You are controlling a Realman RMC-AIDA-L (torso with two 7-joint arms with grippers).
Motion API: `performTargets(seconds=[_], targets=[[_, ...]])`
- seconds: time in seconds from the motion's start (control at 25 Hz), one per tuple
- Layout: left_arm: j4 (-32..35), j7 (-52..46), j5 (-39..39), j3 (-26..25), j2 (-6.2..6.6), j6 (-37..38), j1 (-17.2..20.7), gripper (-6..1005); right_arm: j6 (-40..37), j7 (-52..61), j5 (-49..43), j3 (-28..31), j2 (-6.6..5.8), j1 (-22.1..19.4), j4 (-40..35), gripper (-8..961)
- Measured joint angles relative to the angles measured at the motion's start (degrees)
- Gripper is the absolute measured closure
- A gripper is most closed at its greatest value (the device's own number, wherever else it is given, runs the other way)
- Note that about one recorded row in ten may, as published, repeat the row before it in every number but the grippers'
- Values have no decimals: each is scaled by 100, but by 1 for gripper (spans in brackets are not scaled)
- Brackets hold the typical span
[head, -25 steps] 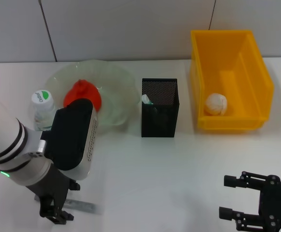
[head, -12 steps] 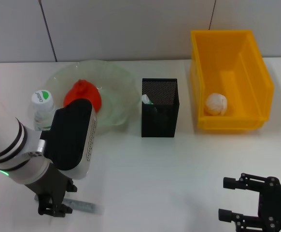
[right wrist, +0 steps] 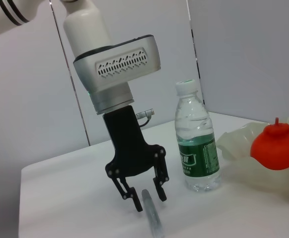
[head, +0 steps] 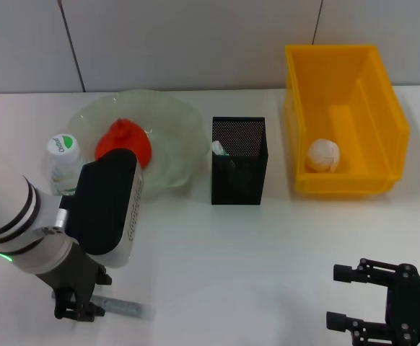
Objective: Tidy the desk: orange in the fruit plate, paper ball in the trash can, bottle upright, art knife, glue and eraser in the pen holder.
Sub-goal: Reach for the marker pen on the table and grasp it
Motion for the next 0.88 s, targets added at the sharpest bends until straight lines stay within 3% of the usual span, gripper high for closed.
performTargets(seconds=[0.88], targets=[[-222, 13, 58, 82, 0, -115, -50, 603, 0, 0, 0, 0, 0, 26, -44, 216]])
